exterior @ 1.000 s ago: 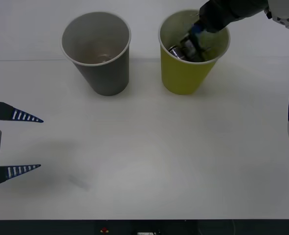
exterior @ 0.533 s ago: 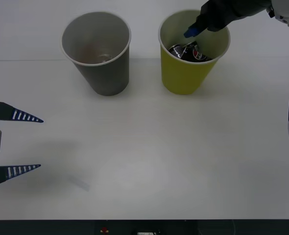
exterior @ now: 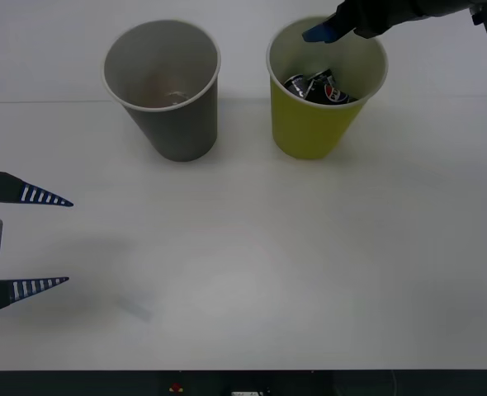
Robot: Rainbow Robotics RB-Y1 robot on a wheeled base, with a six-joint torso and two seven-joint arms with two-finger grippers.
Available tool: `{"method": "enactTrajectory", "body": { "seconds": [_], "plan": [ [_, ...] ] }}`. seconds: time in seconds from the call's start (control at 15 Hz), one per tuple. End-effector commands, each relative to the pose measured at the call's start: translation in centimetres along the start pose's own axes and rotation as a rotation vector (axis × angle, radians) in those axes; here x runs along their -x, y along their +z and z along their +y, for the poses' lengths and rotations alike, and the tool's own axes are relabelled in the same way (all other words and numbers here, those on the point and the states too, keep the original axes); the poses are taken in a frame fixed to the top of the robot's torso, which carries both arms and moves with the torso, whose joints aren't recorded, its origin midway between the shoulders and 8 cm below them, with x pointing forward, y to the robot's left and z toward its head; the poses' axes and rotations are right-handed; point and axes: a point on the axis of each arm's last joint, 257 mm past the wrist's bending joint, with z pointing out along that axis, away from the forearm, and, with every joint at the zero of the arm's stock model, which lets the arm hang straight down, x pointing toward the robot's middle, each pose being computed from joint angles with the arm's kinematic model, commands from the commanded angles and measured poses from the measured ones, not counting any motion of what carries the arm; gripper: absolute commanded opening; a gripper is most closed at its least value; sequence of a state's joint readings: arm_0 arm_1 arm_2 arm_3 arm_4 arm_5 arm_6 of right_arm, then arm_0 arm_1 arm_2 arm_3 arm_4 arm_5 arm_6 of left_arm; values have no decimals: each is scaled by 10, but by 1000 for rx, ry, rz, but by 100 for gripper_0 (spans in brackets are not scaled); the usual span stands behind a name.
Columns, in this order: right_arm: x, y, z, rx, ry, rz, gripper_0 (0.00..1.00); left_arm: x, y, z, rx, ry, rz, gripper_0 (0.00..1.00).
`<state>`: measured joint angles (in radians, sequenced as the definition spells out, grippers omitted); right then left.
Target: Put the can into the green bin and the plastic bottle into the gray bin
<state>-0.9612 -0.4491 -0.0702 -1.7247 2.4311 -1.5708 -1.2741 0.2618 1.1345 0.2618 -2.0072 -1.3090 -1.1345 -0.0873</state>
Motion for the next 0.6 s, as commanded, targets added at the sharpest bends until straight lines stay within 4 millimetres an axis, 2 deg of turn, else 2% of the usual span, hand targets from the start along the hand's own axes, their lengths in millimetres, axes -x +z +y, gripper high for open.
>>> {"method": "enactTrajectory", "body": {
  "seconds": [0.07,0.33,0.6],
  "plan": [
    [-3,-21,15,27,-3,-74,100,0,0,0,0,0,0,100],
    [-19,-55,42,73,-21,-167,100,0,0,0,0,0,0,100],
    [-48,-79,72,133,-72,-207,100,0,0,0,0,0,0,100]
  ]
}}
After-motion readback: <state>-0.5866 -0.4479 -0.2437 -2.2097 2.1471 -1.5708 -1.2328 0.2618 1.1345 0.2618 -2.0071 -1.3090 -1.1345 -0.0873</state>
